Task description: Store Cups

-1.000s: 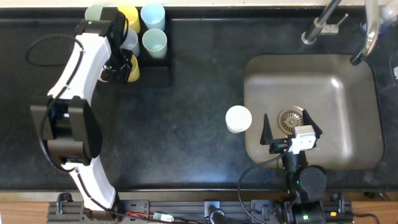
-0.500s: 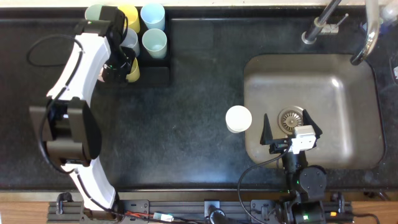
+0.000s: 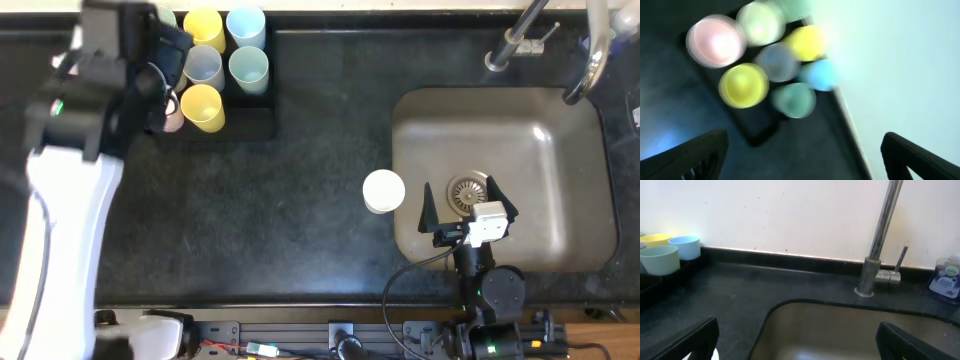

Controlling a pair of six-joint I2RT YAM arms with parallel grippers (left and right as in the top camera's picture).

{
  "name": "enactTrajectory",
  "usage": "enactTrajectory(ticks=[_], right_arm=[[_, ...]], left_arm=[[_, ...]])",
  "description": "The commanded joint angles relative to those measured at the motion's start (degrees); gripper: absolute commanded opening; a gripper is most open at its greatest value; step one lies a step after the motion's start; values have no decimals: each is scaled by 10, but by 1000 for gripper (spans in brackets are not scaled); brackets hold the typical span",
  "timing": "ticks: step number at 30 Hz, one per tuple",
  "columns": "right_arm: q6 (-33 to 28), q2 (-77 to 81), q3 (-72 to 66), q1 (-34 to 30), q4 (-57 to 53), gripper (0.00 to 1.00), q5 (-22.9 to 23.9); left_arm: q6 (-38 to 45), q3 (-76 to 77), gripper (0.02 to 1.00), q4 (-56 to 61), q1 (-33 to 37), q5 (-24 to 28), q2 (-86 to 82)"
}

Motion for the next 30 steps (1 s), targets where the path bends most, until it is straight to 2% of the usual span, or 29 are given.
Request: enactTrajectory(ticks=[1, 4, 7, 10, 14, 20, 24, 30], right_arm=[[2, -4, -7, 3, 4, 998, -4], [2, -4, -7, 3, 3, 998, -4], [2, -4, -7, 3, 3, 996, -4], [2, -4, -7, 3, 3, 998, -4], [2, -4, -7, 3, 3, 998, -4], [2, -4, -7, 3, 3, 998, -4], [2, -4, -7, 3, 3, 998, -4], [2, -4, -7, 3, 3, 998, -4]], left_arm=[[186, 2, 1000, 51, -63, -30, -47], [286, 2, 1000, 75, -95, -26, -78], [384, 1, 1000, 94, -96, 6, -110], [496, -21, 1000, 142, -63, 64, -151], [590, -94, 1000, 233, -1, 145, -222], [673, -271, 1000, 401, 40, 205, -349], [688, -404, 1000, 468, 61, 205, -450], [687, -570, 1000, 481, 93, 205, -594]])
